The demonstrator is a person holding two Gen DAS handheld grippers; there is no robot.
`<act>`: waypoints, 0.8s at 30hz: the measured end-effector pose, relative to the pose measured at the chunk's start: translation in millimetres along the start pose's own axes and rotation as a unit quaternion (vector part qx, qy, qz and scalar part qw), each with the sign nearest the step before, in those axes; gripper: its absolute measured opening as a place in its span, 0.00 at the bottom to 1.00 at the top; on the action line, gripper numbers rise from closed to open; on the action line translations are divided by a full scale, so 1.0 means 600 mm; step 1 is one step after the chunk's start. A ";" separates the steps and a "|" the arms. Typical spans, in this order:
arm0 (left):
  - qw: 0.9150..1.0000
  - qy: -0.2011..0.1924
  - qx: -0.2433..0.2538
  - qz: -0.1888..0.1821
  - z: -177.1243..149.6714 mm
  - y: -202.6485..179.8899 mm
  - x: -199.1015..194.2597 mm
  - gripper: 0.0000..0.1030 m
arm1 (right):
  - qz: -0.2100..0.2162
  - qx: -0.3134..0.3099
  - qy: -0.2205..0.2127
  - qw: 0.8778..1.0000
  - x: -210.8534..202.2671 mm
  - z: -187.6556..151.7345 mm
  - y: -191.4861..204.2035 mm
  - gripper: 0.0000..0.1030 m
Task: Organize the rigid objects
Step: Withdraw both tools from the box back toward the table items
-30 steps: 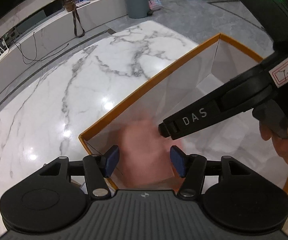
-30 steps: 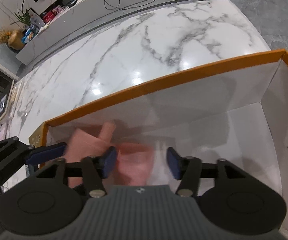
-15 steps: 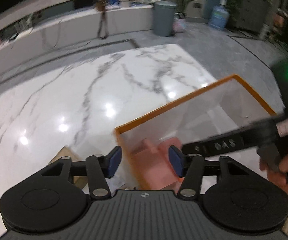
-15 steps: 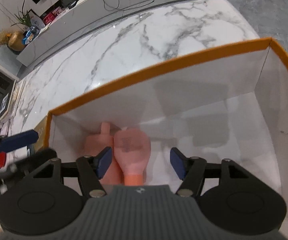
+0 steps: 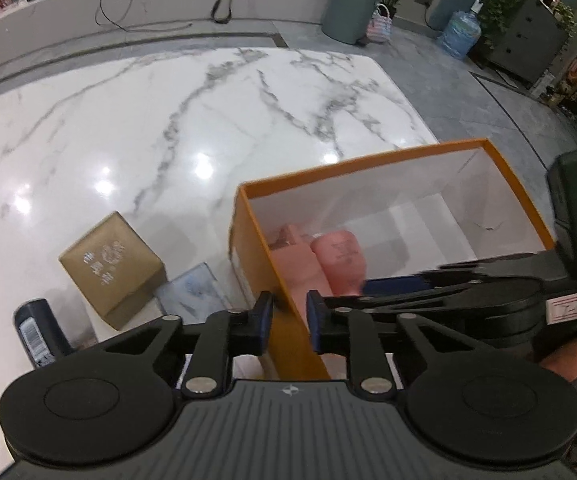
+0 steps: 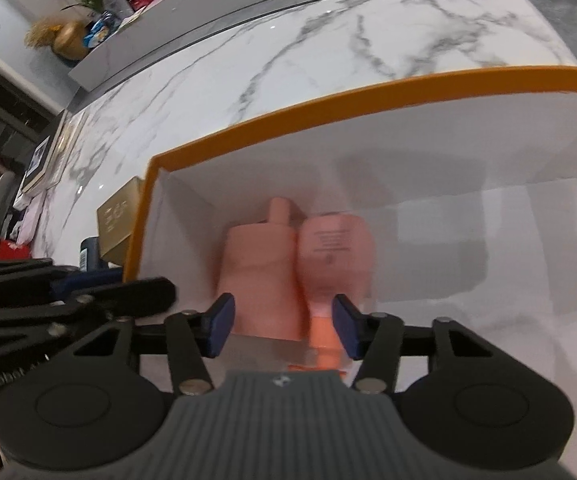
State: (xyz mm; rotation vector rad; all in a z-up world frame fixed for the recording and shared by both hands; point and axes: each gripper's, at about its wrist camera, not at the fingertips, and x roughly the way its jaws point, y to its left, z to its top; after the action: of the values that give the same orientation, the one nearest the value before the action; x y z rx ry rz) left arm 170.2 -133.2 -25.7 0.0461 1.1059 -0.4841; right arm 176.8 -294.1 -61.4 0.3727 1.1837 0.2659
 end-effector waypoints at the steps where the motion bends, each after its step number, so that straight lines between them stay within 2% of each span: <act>1: 1.000 0.001 0.000 0.000 0.000 -0.001 0.001 0.19 | 0.000 -0.007 -0.003 1.000 0.002 0.001 0.006 0.47; 3: 1.000 0.001 0.000 -0.001 -0.002 -0.001 0.001 0.19 | -0.004 -0.013 -0.008 1.000 0.005 0.002 0.014 0.38; 4: 1.000 0.001 -0.002 -0.005 -0.002 0.002 0.001 0.19 | 0.001 -0.011 -0.010 1.000 0.007 0.004 0.014 0.37; 7: 1.000 0.000 -0.001 -0.008 -0.003 0.005 0.001 0.19 | 0.004 0.003 -0.010 1.000 0.010 0.007 0.014 0.37; 16: 0.999 -0.016 0.030 -0.011 -0.014 -0.002 -0.020 0.20 | -0.035 -0.045 -0.037 0.998 -0.011 -0.006 0.035 0.37; 22: 0.998 -0.034 0.050 -0.013 -0.022 -0.002 -0.045 0.20 | -0.055 -0.096 -0.104 0.988 -0.045 -0.027 0.045 0.41; 24: 0.997 -0.044 0.061 -0.002 -0.027 -0.002 -0.056 0.20 | -0.062 -0.113 -0.118 0.985 -0.057 -0.031 0.049 0.42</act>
State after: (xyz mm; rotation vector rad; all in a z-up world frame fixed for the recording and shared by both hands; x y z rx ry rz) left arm 143.9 -118.1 -4.0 0.1287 0.9897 -0.5510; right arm 146.9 -277.7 -26.4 0.1269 0.9279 0.2383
